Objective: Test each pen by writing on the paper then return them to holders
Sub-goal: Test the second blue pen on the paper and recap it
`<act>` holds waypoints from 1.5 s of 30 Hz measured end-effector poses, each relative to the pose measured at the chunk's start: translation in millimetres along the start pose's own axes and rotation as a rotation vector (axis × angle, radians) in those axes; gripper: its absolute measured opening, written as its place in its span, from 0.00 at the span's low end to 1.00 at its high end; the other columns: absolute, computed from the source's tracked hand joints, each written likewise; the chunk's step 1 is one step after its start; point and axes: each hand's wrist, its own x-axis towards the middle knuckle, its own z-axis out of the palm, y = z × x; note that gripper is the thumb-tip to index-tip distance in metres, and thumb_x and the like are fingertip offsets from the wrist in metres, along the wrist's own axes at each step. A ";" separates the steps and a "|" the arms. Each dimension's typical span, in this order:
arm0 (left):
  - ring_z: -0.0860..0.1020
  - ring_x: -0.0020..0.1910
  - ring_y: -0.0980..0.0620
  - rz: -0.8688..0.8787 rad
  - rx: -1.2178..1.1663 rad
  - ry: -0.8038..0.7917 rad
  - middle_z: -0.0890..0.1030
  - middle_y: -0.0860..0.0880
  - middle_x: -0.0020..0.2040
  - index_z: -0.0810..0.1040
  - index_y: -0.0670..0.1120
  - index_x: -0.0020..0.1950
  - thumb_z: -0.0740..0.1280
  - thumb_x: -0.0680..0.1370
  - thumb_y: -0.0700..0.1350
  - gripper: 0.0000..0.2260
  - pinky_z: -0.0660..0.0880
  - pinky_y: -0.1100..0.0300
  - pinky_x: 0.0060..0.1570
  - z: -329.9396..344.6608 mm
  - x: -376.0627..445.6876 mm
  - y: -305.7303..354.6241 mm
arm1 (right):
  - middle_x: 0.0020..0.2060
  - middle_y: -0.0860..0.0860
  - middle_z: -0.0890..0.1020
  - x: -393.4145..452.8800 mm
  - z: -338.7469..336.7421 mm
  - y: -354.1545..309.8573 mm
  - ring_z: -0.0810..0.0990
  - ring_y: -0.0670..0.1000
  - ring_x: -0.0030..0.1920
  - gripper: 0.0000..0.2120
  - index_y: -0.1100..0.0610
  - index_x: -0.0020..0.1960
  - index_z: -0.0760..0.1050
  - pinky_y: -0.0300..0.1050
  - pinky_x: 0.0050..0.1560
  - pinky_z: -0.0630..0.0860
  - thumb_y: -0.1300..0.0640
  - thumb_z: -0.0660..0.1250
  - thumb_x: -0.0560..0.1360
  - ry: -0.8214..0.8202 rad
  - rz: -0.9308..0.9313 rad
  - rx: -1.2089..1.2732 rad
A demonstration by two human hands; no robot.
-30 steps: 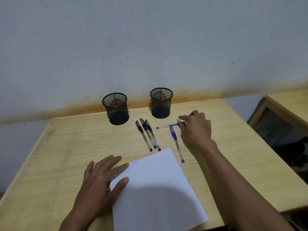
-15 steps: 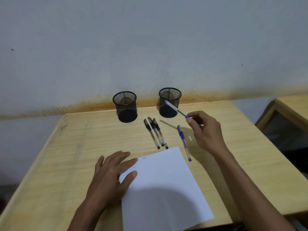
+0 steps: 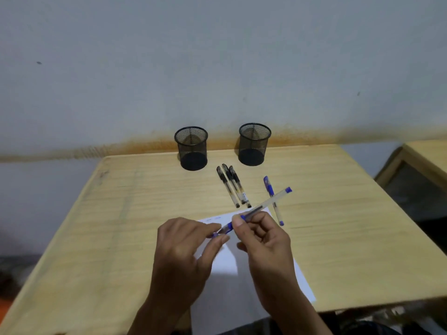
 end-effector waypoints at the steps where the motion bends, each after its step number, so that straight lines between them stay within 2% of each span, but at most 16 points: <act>1: 0.81 0.42 0.48 0.008 0.013 0.010 0.85 0.51 0.43 0.86 0.45 0.48 0.68 0.77 0.52 0.12 0.73 0.50 0.48 -2.0 -0.4 -0.4 | 0.40 0.53 0.87 -0.6 0.7 -0.1 0.84 0.48 0.42 0.02 0.54 0.46 0.82 0.47 0.47 0.79 0.56 0.73 0.76 -0.008 0.001 -0.009; 4: 0.80 0.41 0.48 0.025 0.043 -0.017 0.84 0.51 0.42 0.86 0.44 0.48 0.66 0.78 0.52 0.14 0.72 0.51 0.46 -7.6 0.6 0.7 | 0.37 0.48 0.87 0.1 -1.4 -5.0 0.85 0.42 0.40 0.03 0.50 0.51 0.81 0.36 0.42 0.79 0.56 0.71 0.78 -0.045 -0.017 -0.051; 6: 0.79 0.40 0.49 0.020 0.045 -0.063 0.84 0.51 0.41 0.86 0.45 0.48 0.65 0.79 0.53 0.14 0.72 0.50 0.46 -9.2 1.7 1.6 | 0.36 0.48 0.86 1.2 -2.7 -9.1 0.83 0.41 0.38 0.04 0.51 0.46 0.82 0.34 0.39 0.78 0.53 0.70 0.78 -0.052 -0.053 -0.093; 9: 0.79 0.42 0.53 -0.058 -0.030 -0.122 0.84 0.53 0.43 0.85 0.48 0.47 0.64 0.78 0.52 0.12 0.71 0.52 0.48 -11.5 3.5 1.1 | 0.38 0.48 0.85 4.7 -6.5 -12.5 0.81 0.45 0.40 0.09 0.49 0.42 0.84 0.41 0.44 0.80 0.48 0.70 0.78 -0.065 -0.093 -0.195; 11: 0.77 0.43 0.57 -0.113 -0.099 -0.134 0.85 0.53 0.43 0.85 0.47 0.47 0.64 0.77 0.51 0.12 0.72 0.56 0.48 -16.0 7.1 3.7 | 0.37 0.46 0.84 8.2 -10.1 -14.4 0.79 0.42 0.38 0.09 0.50 0.42 0.84 0.39 0.43 0.78 0.49 0.70 0.78 -0.080 -0.122 -0.215; 13: 0.78 0.42 0.57 -0.157 -0.165 -0.141 0.85 0.53 0.42 0.86 0.46 0.47 0.66 0.76 0.50 0.12 0.73 0.60 0.45 -23.1 14.4 10.2 | 0.32 0.43 0.82 12.3 -11.0 -18.6 0.77 0.41 0.35 0.10 0.52 0.42 0.84 0.34 0.41 0.75 0.50 0.70 0.78 -0.093 -0.156 -0.193; 15: 0.79 0.38 0.57 -0.186 -0.203 -0.146 0.85 0.54 0.40 0.87 0.46 0.46 0.69 0.75 0.48 0.09 0.75 0.64 0.39 -29.7 23.6 15.7 | 0.29 0.42 0.79 15.6 -7.2 -21.6 0.76 0.44 0.35 0.10 0.55 0.42 0.83 0.36 0.40 0.76 0.52 0.70 0.78 -0.106 -0.178 -0.137; 19: 0.79 0.36 0.57 -0.306 -0.240 -0.178 0.84 0.57 0.37 0.87 0.49 0.46 0.73 0.75 0.46 0.03 0.69 0.73 0.33 -34.9 33.9 17.2 | 0.28 0.45 0.79 27.9 -1.7 -22.7 0.76 0.45 0.32 0.10 0.59 0.43 0.83 0.40 0.42 0.77 0.54 0.70 0.79 -0.102 -0.183 -0.038; 23: 0.79 0.36 0.60 -0.436 -0.308 -0.260 0.83 0.59 0.36 0.88 0.52 0.44 0.74 0.75 0.46 0.03 0.70 0.70 0.33 -34.7 38.3 15.3 | 0.30 0.46 0.80 36.2 5.4 -19.1 0.77 0.45 0.31 0.09 0.60 0.44 0.83 0.44 0.42 0.78 0.55 0.70 0.79 -0.142 -0.180 -0.071; 27: 0.73 0.28 0.61 -0.693 -0.383 -0.220 0.78 0.56 0.27 0.84 0.51 0.33 0.73 0.76 0.41 0.11 0.68 0.64 0.31 -48.1 15.5 -21.4 | 0.30 0.49 0.77 82.2 -37.2 -47.9 0.73 0.45 0.28 0.10 0.57 0.41 0.80 0.37 0.32 0.73 0.60 0.67 0.81 0.118 -0.140 0.269; 29: 0.73 0.28 0.60 -0.779 -0.319 -0.204 0.80 0.54 0.28 0.84 0.54 0.32 0.73 0.76 0.43 0.13 0.68 0.66 0.30 -56.8 6.2 -41.3 | 0.31 0.47 0.78 98.7 -62.2 -62.8 0.75 0.44 0.30 0.11 0.57 0.41 0.79 0.36 0.31 0.74 0.58 0.66 0.82 0.189 -0.164 0.249; 31: 0.79 0.32 0.61 -0.780 -0.233 -0.213 0.84 0.57 0.32 0.84 0.58 0.34 0.73 0.75 0.45 0.11 0.69 0.72 0.32 -54.3 4.6 -51.4 | 0.32 0.49 0.80 99.2 -60.4 -55.1 0.75 0.46 0.32 0.11 0.57 0.42 0.79 0.39 0.32 0.74 0.57 0.66 0.82 0.147 -0.160 0.128; 33: 0.80 0.36 0.60 -0.768 -0.209 -0.195 0.83 0.58 0.32 0.86 0.55 0.42 0.74 0.74 0.45 0.04 0.70 0.73 0.34 -43.3 10.7 -51.3 | 0.34 0.54 0.80 86.5 -45.2 -33.5 0.75 0.48 0.33 0.11 0.60 0.43 0.79 0.42 0.33 0.73 0.56 0.66 0.82 0.060 -0.136 0.042; 37: 0.77 0.33 0.53 -0.668 -0.108 -0.190 0.80 0.51 0.30 0.81 0.51 0.41 0.73 0.76 0.46 0.04 0.73 0.61 0.36 -17.4 25.7 -57.0 | 0.31 0.51 0.79 59.5 -28.6 -1.7 0.76 0.50 0.35 0.12 0.57 0.42 0.80 0.47 0.37 0.74 0.54 0.67 0.82 -0.005 -0.101 -0.019; 40: 0.80 0.41 0.50 -0.624 -0.012 -0.222 0.83 0.52 0.38 0.82 0.47 0.41 0.71 0.77 0.47 0.06 0.77 0.51 0.43 -0.2 42.1 -66.6 | 0.32 0.53 0.80 49.4 -28.7 2.1 0.76 0.50 0.35 0.11 0.57 0.42 0.81 0.46 0.37 0.75 0.54 0.67 0.81 -0.009 -0.104 -0.038; 45: 0.75 0.58 0.45 -0.616 0.182 -0.279 0.80 0.48 0.56 0.85 0.47 0.47 0.70 0.78 0.49 0.07 0.68 0.49 0.57 26.2 55.0 -90.1 | 0.31 0.57 0.81 41.1 -34.0 3.3 0.79 0.47 0.32 0.11 0.61 0.43 0.80 0.38 0.34 0.77 0.55 0.68 0.81 0.017 -0.088 -0.067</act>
